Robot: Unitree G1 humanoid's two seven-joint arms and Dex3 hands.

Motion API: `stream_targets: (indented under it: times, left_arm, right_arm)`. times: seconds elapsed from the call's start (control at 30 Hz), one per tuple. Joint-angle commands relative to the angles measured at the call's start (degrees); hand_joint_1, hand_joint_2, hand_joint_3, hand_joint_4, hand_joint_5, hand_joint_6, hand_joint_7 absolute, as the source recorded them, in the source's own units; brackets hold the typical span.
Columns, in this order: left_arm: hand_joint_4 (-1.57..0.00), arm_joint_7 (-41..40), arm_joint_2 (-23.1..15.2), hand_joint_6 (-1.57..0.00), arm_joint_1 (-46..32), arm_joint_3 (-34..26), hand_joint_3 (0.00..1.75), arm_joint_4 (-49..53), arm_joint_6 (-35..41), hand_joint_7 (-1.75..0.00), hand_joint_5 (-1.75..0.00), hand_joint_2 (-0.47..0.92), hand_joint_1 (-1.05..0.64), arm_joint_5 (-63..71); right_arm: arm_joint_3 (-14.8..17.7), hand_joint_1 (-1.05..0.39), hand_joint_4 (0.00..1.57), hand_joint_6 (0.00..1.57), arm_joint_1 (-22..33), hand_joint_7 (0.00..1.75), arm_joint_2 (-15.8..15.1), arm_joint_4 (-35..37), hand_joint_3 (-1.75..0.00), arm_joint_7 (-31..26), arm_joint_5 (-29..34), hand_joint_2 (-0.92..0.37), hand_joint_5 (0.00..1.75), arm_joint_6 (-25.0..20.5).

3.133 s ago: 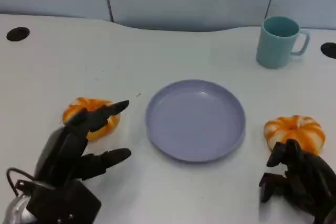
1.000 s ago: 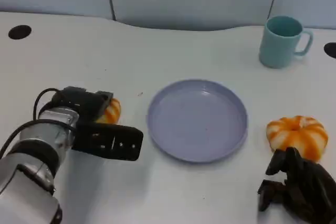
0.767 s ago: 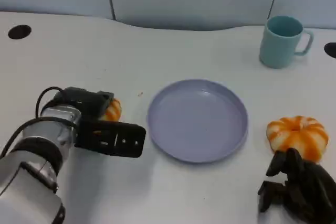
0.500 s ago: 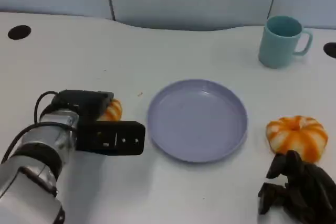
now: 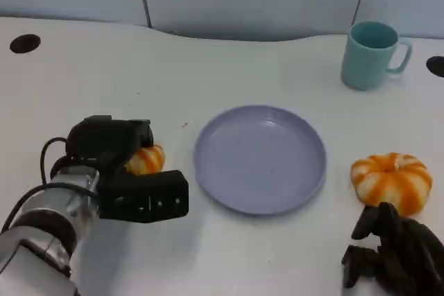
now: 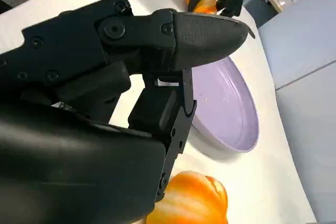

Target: Grasp the bread from the table and place it into the plate.

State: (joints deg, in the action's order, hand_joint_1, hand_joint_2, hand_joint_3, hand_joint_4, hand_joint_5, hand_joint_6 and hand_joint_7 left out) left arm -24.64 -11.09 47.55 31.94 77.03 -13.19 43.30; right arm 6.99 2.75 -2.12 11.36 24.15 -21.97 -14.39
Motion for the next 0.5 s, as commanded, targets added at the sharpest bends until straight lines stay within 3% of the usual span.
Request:
stream_targets:
  times: [0.03, 0.1, 0.3, 0.5]
  left_arm:
    - [-0.69, -2.6, -0.2, -0.55, -2.4, -1.1, 0.39, 0.4, -2.2, -1.52, -1.75, 0.92, -0.25, -1.4]
    - [-0.69, -4.0, 0.2, -0.50, -2.6, -4.5, 0.44, 0.1, -3.7, -1.70, -1.75, 0.91, -0.21, -4.6]
    - [-0.69, -1.8, 2.3, -0.49, -0.9, -15.6, 0.49, -0.9, -8.7, -1.75, -1.75, 0.91, -0.14, -16.1]
    - [-0.71, -3.6, 1.9, -0.56, 2.6, -13.7, 0.69, -1.8, -11.8, -1.75, -1.75, 0.71, -0.09, -13.5]
  right_arm:
    - [0.2, -0.45, 1.26, 1.13, 1.1, 1.15, -0.7, 0.4, -0.47, -0.5, 0.2, -0.92, 1.22, -0.7]
    - [0.1, -0.45, 1.26, 1.13, 1.1, 1.16, -0.7, 0.6, -0.47, -0.9, 0.5, -0.92, 1.22, -0.5]
    - [0.1, -0.46, 1.27, 1.13, 0.9, 1.15, -0.7, 0.8, -0.46, -0.8, 0.1, -0.92, 1.21, -0.6]
    - [0.4, -0.44, 1.23, 1.10, 0.7, 1.18, -0.4, 0.9, -0.48, -0.5, -0.7, -0.92, 1.24, -0.9]
